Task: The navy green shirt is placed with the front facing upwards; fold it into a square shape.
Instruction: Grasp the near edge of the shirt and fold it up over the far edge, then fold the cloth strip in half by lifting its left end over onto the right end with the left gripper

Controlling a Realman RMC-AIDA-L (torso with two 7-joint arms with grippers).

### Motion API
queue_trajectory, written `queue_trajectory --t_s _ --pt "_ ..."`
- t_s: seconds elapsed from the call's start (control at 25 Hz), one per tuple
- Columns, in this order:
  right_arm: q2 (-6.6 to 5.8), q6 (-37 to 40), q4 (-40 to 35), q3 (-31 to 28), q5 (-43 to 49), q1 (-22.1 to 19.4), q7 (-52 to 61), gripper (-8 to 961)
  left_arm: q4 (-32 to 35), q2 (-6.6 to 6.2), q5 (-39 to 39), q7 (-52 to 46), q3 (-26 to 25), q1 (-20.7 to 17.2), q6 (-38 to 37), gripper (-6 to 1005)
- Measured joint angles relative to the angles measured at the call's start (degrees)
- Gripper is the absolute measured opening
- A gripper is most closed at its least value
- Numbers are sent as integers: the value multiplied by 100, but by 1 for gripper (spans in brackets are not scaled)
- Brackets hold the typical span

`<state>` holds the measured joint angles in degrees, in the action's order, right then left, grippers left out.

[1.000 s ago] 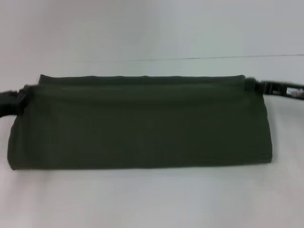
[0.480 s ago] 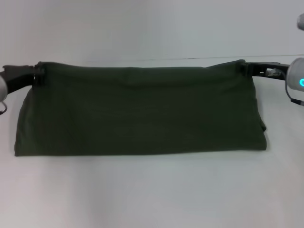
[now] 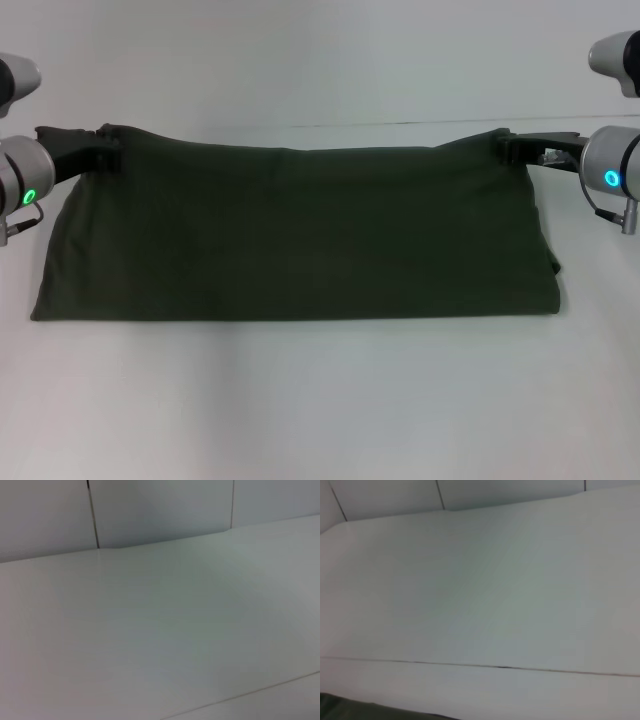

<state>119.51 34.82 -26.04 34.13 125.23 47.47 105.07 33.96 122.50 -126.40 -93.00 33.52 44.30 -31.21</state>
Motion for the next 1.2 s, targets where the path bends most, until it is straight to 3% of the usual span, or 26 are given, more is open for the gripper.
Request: queue_trajectory --t_s 0.08,0.28,0.6,0.92,1.04,1.2 --pt "2 -26 95 2 -291 -19 -313 54 -5 12 14 -21 4 10 42 43" --pt "17 -42 155 9 -684 -75 -634 164 -5 38 148 -38 -8 -17 78 45" --pt "20 -51 140 15 -705 -182 -606 359 28 46 341 10 7 -89 91 309" --pt "16 336 12 6 -861 -412 -650 709 257 48 903 14 20 -343 -47 621" --pt "20 465 -2 6 -904 -466 -655 848 300 133 1036 205 30 -398 200 700" --pt "20 581 -19 5 -910 -490 -655 899 295 157 1342 390 47 -428 194 789"
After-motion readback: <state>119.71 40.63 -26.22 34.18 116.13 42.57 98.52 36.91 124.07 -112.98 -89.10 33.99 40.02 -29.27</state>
